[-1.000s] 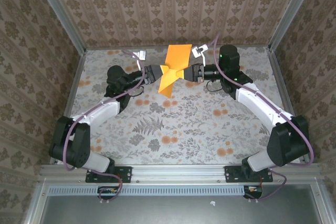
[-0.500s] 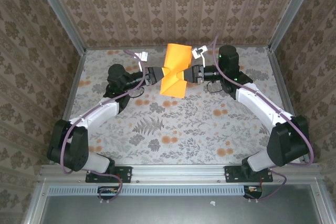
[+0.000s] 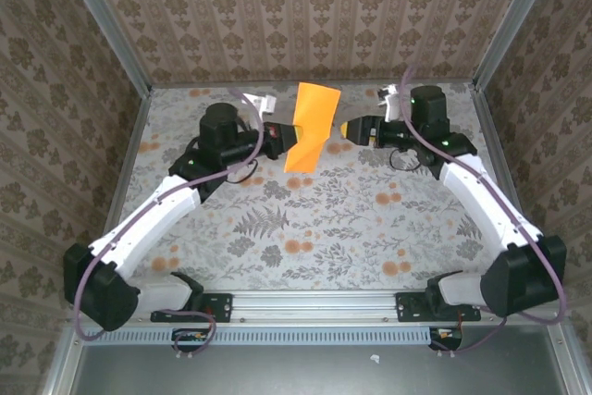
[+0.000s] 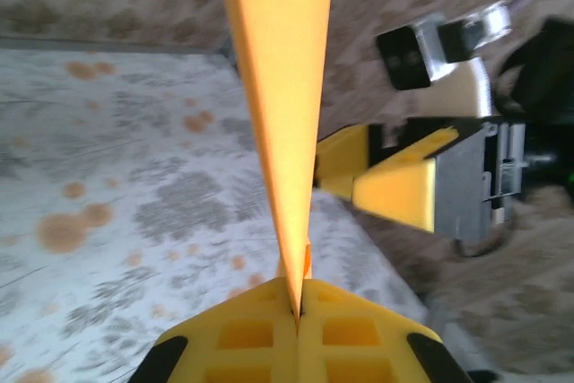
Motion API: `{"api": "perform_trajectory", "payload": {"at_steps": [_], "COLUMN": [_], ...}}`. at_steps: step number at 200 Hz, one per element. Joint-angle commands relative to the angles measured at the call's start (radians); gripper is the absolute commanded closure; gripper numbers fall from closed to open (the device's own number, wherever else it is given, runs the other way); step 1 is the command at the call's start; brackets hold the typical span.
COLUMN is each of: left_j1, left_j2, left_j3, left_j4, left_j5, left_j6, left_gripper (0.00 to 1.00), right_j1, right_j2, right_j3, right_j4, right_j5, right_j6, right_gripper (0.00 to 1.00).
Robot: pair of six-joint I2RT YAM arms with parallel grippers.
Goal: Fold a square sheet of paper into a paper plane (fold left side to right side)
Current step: Turn over the paper at the center of the table.
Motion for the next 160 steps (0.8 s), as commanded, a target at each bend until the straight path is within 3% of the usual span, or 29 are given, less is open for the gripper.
{"api": "perform_trajectory", "payload": {"at_steps": [1, 28, 41, 67, 105, 134, 160], "left_j1": [-0.127, -0.274, -0.32, -0.375, -0.392, -0.396, -0.395], "left_j2": [0.019, 0.154, 0.235, 0.412, 0.668, 0.834, 0.919], "left_j3": [0.101, 0.207, 0.256, 0.365, 0.511, 0.621, 0.681], "left_j4": [-0.47, -0.69, -0.794, -1.034, -1.253, -1.316, -1.282], "left_j5": [-0.545, -0.96, -1.089, -1.272, -1.259, -1.159, -1.055], "left_j6": [0.273, 0.222, 0.157, -0.045, -0.279, -0.348, -0.327], "left_gripper": [1.0, 1.0, 1.0, 1.0, 1.0, 1.0, 1.0], "right_j1": [-0.003, -0.005, -0.004, -0.004, -0.006, -0.006, -0.007], "right_j2": [-0.052, -0.082, -0.097, -0.134, -0.174, -0.185, -0.192], "right_j3": [-0.015, -0.036, -0.045, -0.064, -0.087, -0.095, -0.103], "right_j4": [-0.267, -0.388, -0.421, -0.453, -0.459, -0.462, -0.458], "right_j5": [0.456, 0.753, 0.837, 0.949, 1.008, 1.014, 1.011], "right_j6": [-0.073, -0.037, -0.028, -0.019, -0.019, -0.028, -0.035], "right_gripper": [0.28, 0.13, 0.01, 0.0, 0.0, 0.0, 0.0]}}
